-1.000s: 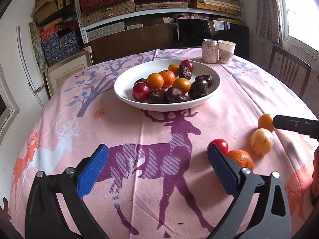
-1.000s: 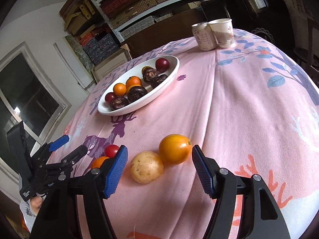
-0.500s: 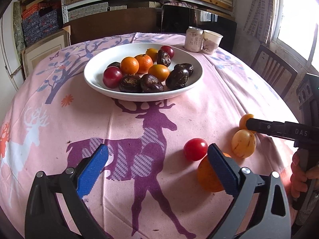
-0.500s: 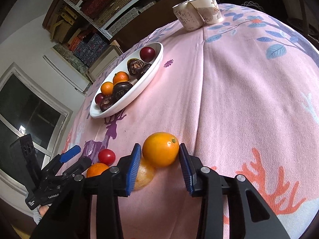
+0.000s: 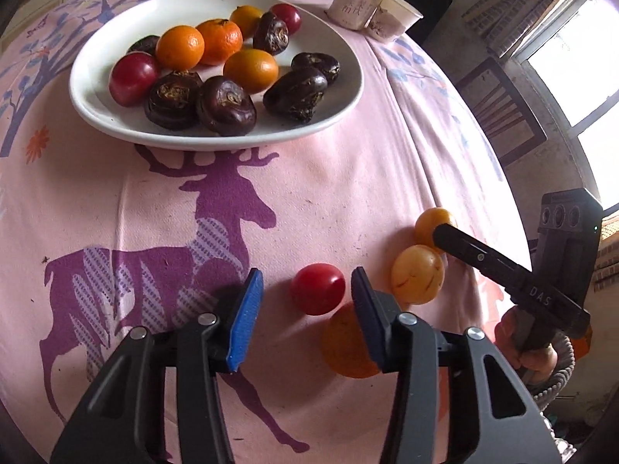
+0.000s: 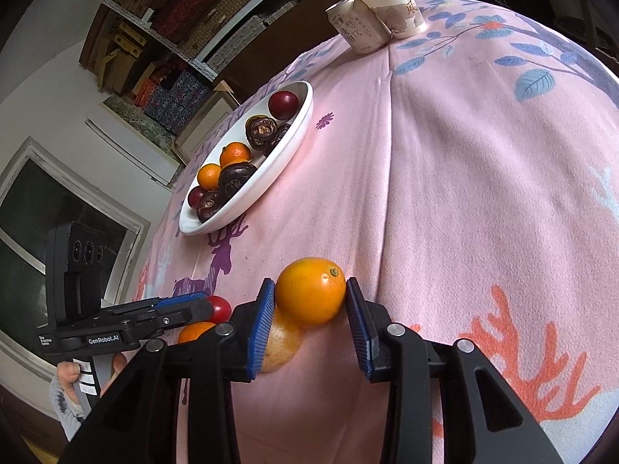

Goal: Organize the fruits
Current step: 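Grasp the red cherry tomato with the left tool while the right tool holds the orange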

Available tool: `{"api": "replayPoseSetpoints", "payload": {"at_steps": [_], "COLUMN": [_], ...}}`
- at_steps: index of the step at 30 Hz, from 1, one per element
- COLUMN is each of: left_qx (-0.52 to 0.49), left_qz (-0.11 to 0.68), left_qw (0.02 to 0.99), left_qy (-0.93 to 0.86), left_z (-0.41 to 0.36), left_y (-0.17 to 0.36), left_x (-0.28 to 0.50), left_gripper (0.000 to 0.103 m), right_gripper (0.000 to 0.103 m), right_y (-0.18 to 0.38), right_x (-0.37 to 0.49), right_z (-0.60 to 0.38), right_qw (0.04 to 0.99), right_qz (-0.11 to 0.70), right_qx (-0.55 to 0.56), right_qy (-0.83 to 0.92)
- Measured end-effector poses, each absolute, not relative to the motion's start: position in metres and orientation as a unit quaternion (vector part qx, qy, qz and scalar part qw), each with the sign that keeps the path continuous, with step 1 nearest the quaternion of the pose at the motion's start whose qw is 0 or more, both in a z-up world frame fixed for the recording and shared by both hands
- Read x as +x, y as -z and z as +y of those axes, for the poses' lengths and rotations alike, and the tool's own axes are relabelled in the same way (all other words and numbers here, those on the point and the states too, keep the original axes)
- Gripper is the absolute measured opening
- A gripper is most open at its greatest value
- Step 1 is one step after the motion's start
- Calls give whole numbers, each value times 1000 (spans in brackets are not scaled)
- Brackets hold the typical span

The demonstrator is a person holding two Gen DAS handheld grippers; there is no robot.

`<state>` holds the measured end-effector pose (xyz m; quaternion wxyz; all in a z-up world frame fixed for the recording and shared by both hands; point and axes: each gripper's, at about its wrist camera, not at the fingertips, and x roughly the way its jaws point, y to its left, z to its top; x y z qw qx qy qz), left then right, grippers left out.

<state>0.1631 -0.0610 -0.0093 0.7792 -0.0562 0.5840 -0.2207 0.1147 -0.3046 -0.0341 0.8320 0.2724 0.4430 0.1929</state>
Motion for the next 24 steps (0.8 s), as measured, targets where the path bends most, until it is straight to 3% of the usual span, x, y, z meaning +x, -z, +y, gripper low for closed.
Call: {"api": "replayPoseSetpoints", "payload": {"at_steps": [4, 11, 14, 17, 24], "left_qx": [-44, -15, -54, -36, -36], "left_qz": [595, 596, 612, 608, 585], "left_qw": [769, 774, 756, 757, 775], "left_qy": [230, 211, 226, 237, 235], "left_z": [-74, -85, -80, -87, -92], "left_y": [4, 5, 16, 14, 10], "left_x": [159, 162, 171, 167, 156], "left_gripper": [37, 37, 37, 29, 27], "right_gripper": [38, 38, 38, 38, 38], "right_y": [35, 36, 36, 37, 36], "right_x": [115, 116, 116, 116, 114], "right_z": [-306, -308, -309, -310, -312], "right_qw": [830, 828, 826, 825, 827], "right_qz": [443, 444, 444, 444, 439], "right_qx": [276, 283, 287, 290, 291], "right_qy": [-194, -195, -196, -196, -194]}}
